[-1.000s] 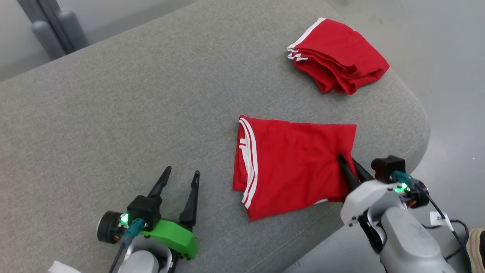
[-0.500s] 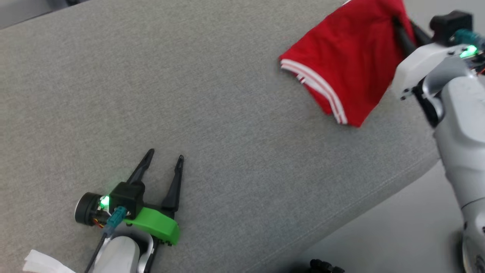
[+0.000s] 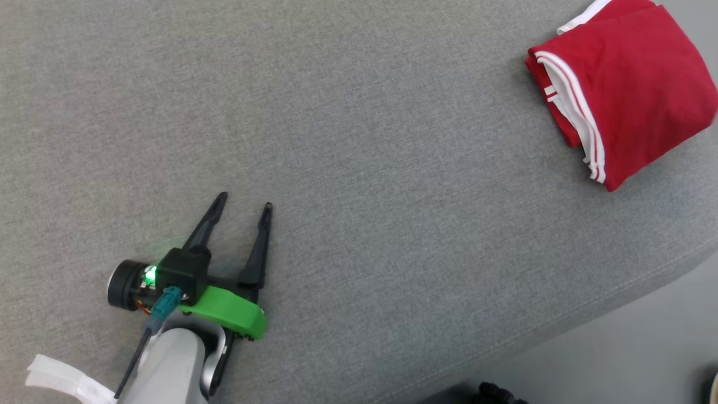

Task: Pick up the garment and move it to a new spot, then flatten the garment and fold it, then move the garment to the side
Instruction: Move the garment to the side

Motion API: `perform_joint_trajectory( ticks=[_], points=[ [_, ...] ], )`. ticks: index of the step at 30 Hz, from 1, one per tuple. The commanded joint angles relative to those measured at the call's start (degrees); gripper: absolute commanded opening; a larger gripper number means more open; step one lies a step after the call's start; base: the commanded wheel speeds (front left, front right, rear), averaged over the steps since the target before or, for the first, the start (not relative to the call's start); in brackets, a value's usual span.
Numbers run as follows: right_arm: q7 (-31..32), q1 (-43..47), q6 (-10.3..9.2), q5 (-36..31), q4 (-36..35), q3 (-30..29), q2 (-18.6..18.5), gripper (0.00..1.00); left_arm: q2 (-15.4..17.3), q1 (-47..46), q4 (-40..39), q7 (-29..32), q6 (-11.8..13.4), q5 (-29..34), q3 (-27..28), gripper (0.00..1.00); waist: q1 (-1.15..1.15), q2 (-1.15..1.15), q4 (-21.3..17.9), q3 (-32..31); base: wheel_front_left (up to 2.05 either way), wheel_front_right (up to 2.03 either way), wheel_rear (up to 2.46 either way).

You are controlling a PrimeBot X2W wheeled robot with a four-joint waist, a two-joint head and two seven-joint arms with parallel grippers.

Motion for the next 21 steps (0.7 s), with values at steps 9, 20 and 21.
perform_joint_trajectory(
  ticks=[9,20,21],
  points=[
    [-8.7,5.2,-0.12,0.0,-6.2,3.0,11.6,1.0,-0.8,2.9,1.3,0.6,0.3,0.3,5.8,1.0,0.0,0.0,1.9,-5.5,0.0,0.0,0.0],
    [-9.0,17.3,-0.12,13.1,-15.7,16.8,15.9,1.0,-3.5,6.2,1.6,0.5,0.5,1.7,13.2,1.0,0.0,0.0,7.6,-12.6,0.0,0.0,0.0],
    [-9.0,18.6,-0.12,14.2,-16.1,17.7,16.0,1.0,-3.7,6.5,1.7,0.5,0.6,1.7,13.6,1.0,0.0,0.0,8.2,-13.2,0.0,0.0,0.0]
  ],
)
